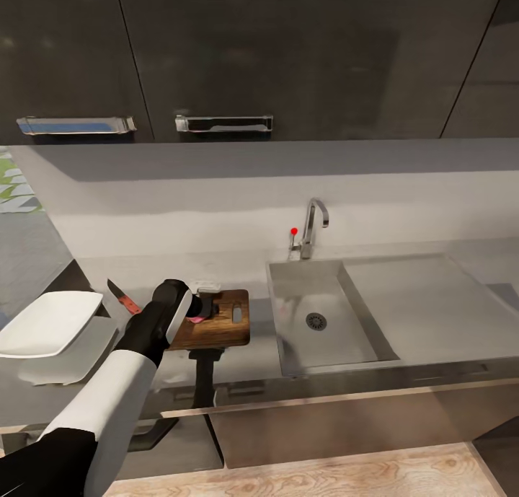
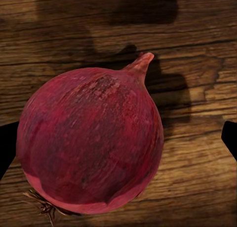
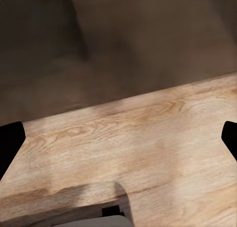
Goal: In the kitchen, take the Vidalia onion out of the sink, dice it on the chopping board with the paring knife, put the diced onion into the bowl on the countertop, then place both the paring knife and the chopping board into the sink.
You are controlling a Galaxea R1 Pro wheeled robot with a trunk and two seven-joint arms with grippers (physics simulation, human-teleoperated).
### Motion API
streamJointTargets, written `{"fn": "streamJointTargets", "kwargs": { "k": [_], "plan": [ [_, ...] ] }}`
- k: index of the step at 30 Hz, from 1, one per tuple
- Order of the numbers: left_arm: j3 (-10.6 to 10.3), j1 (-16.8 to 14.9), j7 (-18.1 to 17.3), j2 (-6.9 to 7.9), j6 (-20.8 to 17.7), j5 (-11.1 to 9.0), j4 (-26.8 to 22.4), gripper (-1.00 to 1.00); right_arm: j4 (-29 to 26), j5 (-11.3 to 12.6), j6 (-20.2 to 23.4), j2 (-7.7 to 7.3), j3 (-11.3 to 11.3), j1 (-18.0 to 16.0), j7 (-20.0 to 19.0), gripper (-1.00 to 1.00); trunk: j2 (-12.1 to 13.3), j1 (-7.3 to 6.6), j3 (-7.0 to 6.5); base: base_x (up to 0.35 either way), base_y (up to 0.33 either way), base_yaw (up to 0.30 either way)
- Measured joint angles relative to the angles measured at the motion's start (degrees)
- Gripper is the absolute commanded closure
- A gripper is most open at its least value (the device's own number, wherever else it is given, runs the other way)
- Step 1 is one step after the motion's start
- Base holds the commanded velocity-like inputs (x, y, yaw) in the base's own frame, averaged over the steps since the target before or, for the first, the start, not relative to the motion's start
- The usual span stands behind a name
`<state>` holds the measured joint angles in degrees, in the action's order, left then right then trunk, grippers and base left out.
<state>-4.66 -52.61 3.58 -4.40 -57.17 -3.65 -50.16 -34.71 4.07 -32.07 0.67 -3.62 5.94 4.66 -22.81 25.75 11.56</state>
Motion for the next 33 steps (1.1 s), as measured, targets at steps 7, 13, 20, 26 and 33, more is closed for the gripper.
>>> {"fn": "streamJointTargets", "kwargs": {
  "k": [7,13,20,26,33],
  "plan": [
    [0.0,0.0,0.0,0.00,0.0,0.1,-0.7,-1.00,0.0,0.0,0.0,0.03,0.0,0.0,0.0,-1.00,0.0,0.00,0.00,0.000,0.000,0.000],
    [0.0,0.0,0.1,0.05,-0.4,0.0,-5.7,-1.00,0.0,0.0,0.0,0.05,0.0,0.0,0.0,-1.00,0.0,0.00,0.00,0.000,0.000,0.000],
    [-0.1,0.0,0.1,0.09,-0.6,-0.1,-12.0,-1.00,0.0,0.0,0.1,0.08,0.0,0.0,0.0,-1.00,0.0,0.00,0.00,0.000,0.000,0.000],
    [-0.1,0.0,0.1,0.18,-0.6,-0.1,-12.5,-1.00,0.0,0.0,0.1,0.08,0.0,0.0,0.0,-1.00,0.0,0.00,0.00,-0.003,0.000,0.000],
    [-0.1,0.0,0.1,0.27,-0.6,0.0,-14.7,-1.00,0.0,0.0,0.3,0.01,0.0,0.0,0.0,-1.00,0.0,0.00,0.00,-0.016,0.000,0.000]
  ]
}}
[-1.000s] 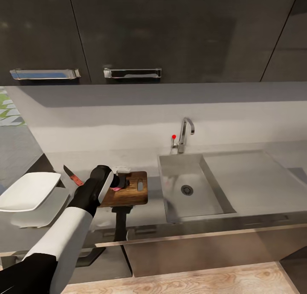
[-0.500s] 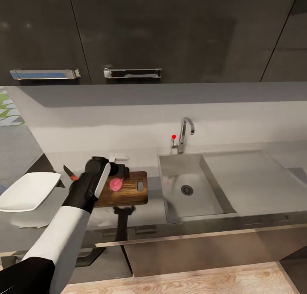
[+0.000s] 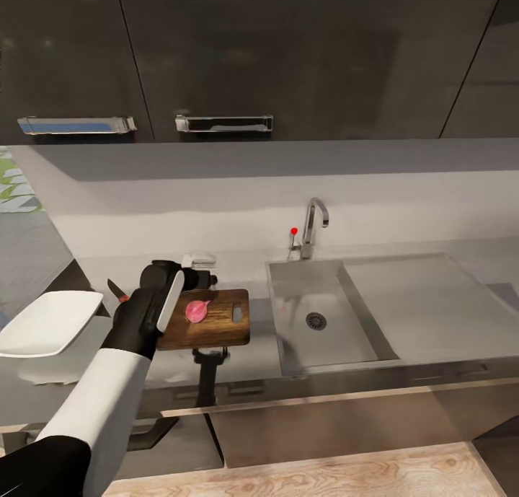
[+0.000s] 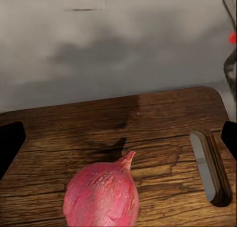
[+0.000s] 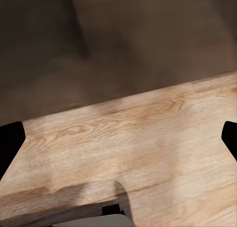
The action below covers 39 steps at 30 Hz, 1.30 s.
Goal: In the kitchen, take the Vidalia onion out of the sink, dice it on the chopping board with the paring knife, put the diced onion into the bowl on the countertop, then place both the paring knife and the chopping board into the sink.
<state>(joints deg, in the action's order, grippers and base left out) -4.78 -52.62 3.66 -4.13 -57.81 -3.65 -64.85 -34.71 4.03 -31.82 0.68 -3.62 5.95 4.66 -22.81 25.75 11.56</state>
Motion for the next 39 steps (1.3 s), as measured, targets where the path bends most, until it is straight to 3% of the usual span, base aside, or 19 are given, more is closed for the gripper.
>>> {"fn": "streamJointTargets", "kwargs": {
  "k": [6,22,39],
  "plan": [
    [0.0,0.0,0.0,0.05,-0.1,0.0,-2.9,-1.00,0.0,0.0,0.1,0.00,0.0,0.0,0.0,-1.00,0.0,0.00,0.00,0.000,0.000,0.000],
    [0.0,0.2,0.0,0.09,-0.1,0.0,-3.6,-1.00,0.0,0.0,0.1,0.00,0.0,0.0,0.0,-1.00,0.0,0.01,0.00,-0.156,0.000,0.000],
    [0.0,0.3,0.0,0.10,-0.1,0.0,-3.3,-1.00,0.0,0.0,0.1,0.00,0.0,0.0,0.0,-1.00,0.0,0.04,0.00,-0.309,0.000,0.000]
  ]
}}
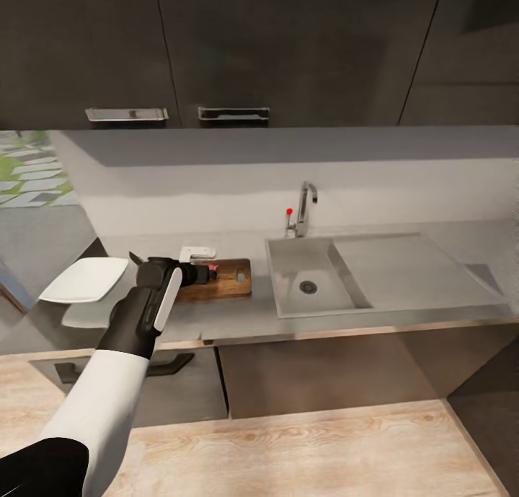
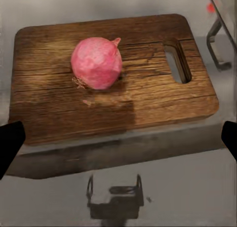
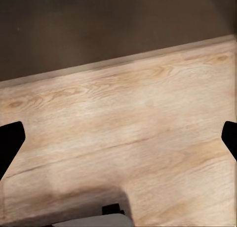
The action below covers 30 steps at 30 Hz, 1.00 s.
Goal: In the kitchen, take the Vidalia onion out of the sink, dice it on the chopping board with the paring knife, put the diced onion into the bowl on the countertop, then place both the paring knife and the chopping board into the sink.
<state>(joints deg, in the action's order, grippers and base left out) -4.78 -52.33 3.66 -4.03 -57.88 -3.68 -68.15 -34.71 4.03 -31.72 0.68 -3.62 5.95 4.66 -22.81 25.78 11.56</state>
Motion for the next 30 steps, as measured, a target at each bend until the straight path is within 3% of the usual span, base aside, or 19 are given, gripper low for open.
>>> {"fn": "streamJointTargets", "kwargs": {
  "k": [24,30],
  "plan": [
    [-0.1,1.2,0.0,0.12,0.0,-0.1,-2.6,-1.00,0.0,0.0,-0.1,0.00,0.0,0.0,0.0,-1.00,0.0,0.00,-0.01,-0.314,0.000,0.000],
    [-0.1,4.4,0.0,0.52,0.2,-0.1,-6.7,-1.00,0.0,0.0,0.0,0.00,0.0,0.0,0.0,-1.00,0.0,-0.03,0.00,-0.109,0.000,0.000]
  ]
}}
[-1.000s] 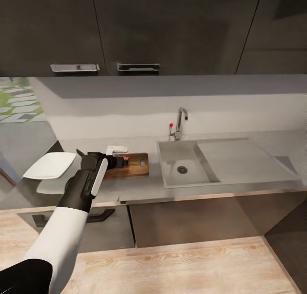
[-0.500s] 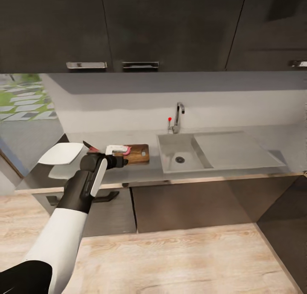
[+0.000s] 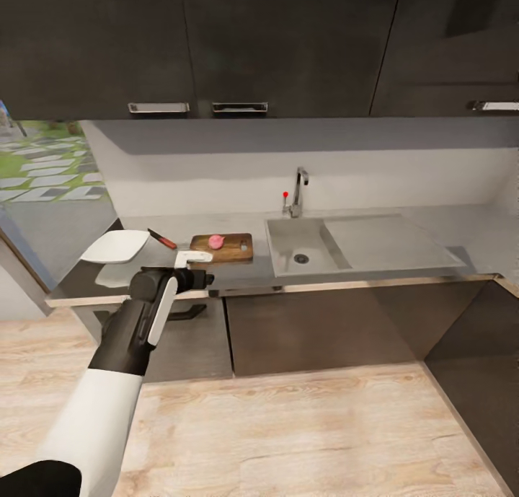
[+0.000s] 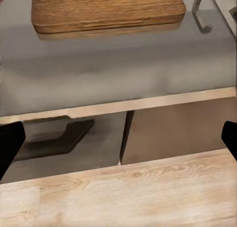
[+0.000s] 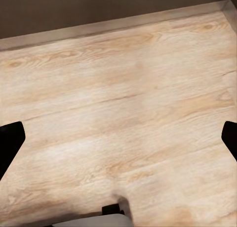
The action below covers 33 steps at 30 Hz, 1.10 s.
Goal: In the kitchen, take the Vidalia onion out of the sink, dice it on the chopping board with the paring knife, put the diced onion into the bowl on the countertop, then place both the paring knife and the chopping board into the sink.
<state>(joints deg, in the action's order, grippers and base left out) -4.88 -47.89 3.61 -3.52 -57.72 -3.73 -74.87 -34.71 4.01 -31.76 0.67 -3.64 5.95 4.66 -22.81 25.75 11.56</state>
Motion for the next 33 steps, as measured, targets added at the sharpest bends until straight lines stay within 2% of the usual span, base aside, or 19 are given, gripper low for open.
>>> {"fn": "streamJointTargets", "kwargs": {
  "k": [3,4,7,13,15,18,24,26,28,33],
  "plan": [
    [0.0,2.1,0.0,0.06,0.1,0.0,-2.8,-1.00,0.0,0.0,0.0,0.00,0.0,0.0,0.0,-1.00,0.0,0.00,0.00,-0.013,0.000,0.000],
    [0.0,4.6,0.0,0.14,0.1,0.0,-6.0,-1.00,0.0,0.0,0.0,0.00,0.0,0.0,0.0,-1.00,0.0,-0.01,0.01,-0.004,0.000,0.000],
    [0.0,6.9,0.0,0.25,0.1,0.0,-8.5,-1.00,0.0,0.0,0.0,0.00,0.0,0.0,0.0,-1.00,0.0,0.00,0.00,-0.002,0.000,0.000],
    [0.0,13.0,-0.1,2.05,0.7,-0.1,-13.2,-1.00,0.0,0.0,0.0,0.00,-0.1,0.0,0.0,-1.00,0.0,0.00,0.00,0.000,0.000,0.000],
    [-0.1,14.4,-0.1,2.23,2.3,-0.1,-13.5,-1.00,0.0,0.0,0.0,0.00,-0.1,0.0,0.0,-1.00,0.0,0.00,0.00,0.000,0.000,0.000],
    [-0.1,17.6,-0.1,2.45,7.7,-0.1,-13.8,-1.00,0.0,0.0,0.0,0.00,-0.1,0.0,0.0,-1.00,0.0,0.00,0.00,0.000,0.000,0.000],
    [-0.1,21.8,-0.1,3.09,11.9,-0.1,-13.9,-1.00,0.0,0.0,0.0,0.00,-0.1,0.0,0.0,-1.00,0.0,0.00,0.00,0.000,0.000,0.000],
    [-0.3,23.3,-0.1,3.61,14.6,-0.1,-13.9,-1.00,0.0,0.0,0.1,0.00,-0.1,0.0,0.0,-1.00,0.0,0.00,0.00,0.000,0.000,0.000],
    [-2.2,25.2,-0.1,4.37,18.0,-0.1,-13.9,-1.00,0.0,0.0,0.1,0.00,-0.1,0.0,0.0,-1.00,0.0,0.00,0.00,0.000,0.000,0.000],
    [-5.0,27.2,-0.1,7.18,21.6,-0.1,-14.0,-1.00,0.0,0.0,0.1,-0.03,-0.1,0.0,0.0,-1.00,0.0,0.00,0.00,0.000,0.000,0.000]
  ]
}}
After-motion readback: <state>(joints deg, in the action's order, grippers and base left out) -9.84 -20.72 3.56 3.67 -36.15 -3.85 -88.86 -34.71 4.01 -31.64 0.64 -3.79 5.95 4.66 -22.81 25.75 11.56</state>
